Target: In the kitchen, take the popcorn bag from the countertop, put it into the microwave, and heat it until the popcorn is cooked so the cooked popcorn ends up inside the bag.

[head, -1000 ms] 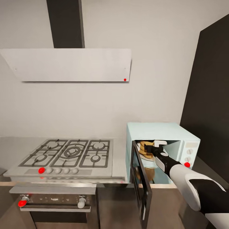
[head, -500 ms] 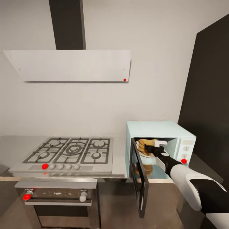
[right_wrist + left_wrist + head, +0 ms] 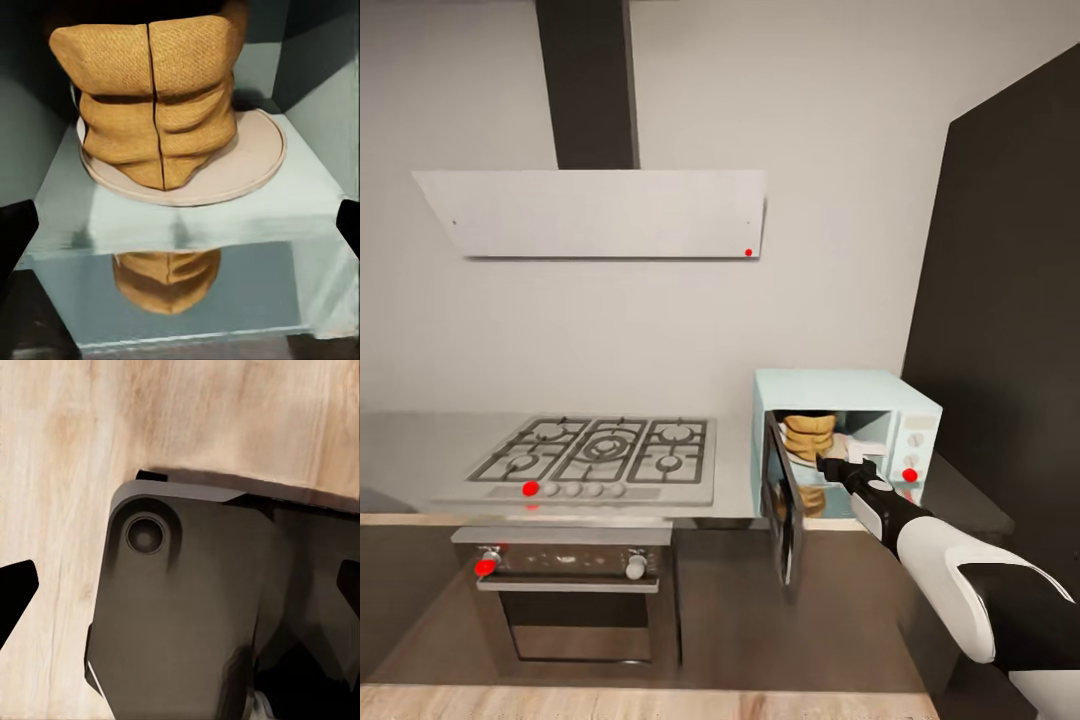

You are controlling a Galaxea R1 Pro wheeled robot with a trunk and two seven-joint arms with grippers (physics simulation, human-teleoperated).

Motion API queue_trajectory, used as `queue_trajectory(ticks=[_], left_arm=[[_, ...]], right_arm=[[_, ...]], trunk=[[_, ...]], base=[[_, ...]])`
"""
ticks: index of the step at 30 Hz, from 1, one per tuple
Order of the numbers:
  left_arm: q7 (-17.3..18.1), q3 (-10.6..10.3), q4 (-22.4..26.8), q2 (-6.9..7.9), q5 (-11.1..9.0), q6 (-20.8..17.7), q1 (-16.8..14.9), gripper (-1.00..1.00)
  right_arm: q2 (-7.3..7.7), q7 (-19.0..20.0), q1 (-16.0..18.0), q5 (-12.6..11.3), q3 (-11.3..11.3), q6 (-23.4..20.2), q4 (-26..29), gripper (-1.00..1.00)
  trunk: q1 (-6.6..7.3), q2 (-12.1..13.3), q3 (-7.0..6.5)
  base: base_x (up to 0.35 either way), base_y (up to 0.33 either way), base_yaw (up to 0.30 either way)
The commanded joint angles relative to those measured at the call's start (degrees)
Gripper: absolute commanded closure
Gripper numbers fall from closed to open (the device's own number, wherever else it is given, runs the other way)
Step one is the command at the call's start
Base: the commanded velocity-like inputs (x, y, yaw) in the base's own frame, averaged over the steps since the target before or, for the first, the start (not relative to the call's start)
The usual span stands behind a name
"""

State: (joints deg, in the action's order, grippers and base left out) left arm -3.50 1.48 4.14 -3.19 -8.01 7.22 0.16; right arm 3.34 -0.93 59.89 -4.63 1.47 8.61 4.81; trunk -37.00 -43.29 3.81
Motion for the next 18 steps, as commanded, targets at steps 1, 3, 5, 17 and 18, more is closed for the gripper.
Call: queue_trajectory(ticks=[1, 3, 5, 17, 18], left_arm=[[-0.09, 0.10, 0.09, -0.01, -0.34, 0.08, 0.02, -1.00], [-0.05, 0.10, 0.08, 0.00, -0.35, 0.08, 0.02, -1.00], [-0.04, 0.10, 0.08, 0.02, -0.34, 0.08, 0.02, -1.00], [-0.01, 0.02, 0.07, -0.05, -0.34, 0.16, 0.02, -1.00], [-0.01, 0.02, 0.07, -0.06, -0.34, 0.17, 0.02, -1.00]], right_arm=[[0.03, -0.04, 0.05, -0.51, 0.20, 0.18, -0.06, -1.00], [0.08, -0.04, 0.05, -0.54, 0.20, 0.11, -0.06, -1.00], [0.09, -0.01, 0.05, -0.49, 0.21, 0.10, -0.11, -1.00], [3.36, 9.65, 0.05, 2.43, 0.37, -2.01, -1.49, -1.00], [3.87, 10.76, 0.05, 2.49, 0.37, -2.14, -1.97, -1.00]], trunk=[[0.02, -0.07, 0.08], [0.02, -0.07, 0.08], [0.02, -0.07, 0.08], [0.02, -0.07, 0.08], [0.02, -0.07, 0.08]], base=[[-0.344, 0.000, 0.000], [-0.344, 0.000, 0.000], [-0.344, 0.000, 0.000], [-0.344, 0.000, 0.000], [-0.344, 0.000, 0.000]])
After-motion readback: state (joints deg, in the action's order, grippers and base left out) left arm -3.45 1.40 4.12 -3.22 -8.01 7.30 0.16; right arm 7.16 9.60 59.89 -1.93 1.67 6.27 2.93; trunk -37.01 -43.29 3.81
